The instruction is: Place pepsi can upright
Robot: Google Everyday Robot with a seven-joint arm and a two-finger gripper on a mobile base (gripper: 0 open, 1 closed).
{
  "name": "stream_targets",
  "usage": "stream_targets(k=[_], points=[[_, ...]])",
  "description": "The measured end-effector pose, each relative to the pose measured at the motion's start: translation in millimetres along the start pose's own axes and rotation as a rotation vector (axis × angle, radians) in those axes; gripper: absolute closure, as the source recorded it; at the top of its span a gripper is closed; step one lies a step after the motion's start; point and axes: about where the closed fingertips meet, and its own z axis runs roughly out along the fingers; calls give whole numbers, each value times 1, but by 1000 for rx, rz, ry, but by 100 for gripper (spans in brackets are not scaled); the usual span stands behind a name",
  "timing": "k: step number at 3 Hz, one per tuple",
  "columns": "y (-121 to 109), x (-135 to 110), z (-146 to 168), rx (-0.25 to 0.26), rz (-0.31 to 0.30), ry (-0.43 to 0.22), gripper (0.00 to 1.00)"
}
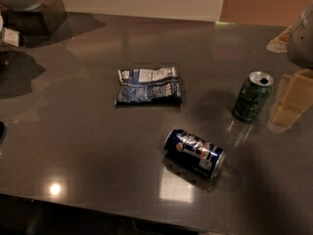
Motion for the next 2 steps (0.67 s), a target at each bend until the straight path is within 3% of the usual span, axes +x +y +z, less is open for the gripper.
stream_targets(k=[2], points=[[2, -5, 1, -22, -1, 11, 0]])
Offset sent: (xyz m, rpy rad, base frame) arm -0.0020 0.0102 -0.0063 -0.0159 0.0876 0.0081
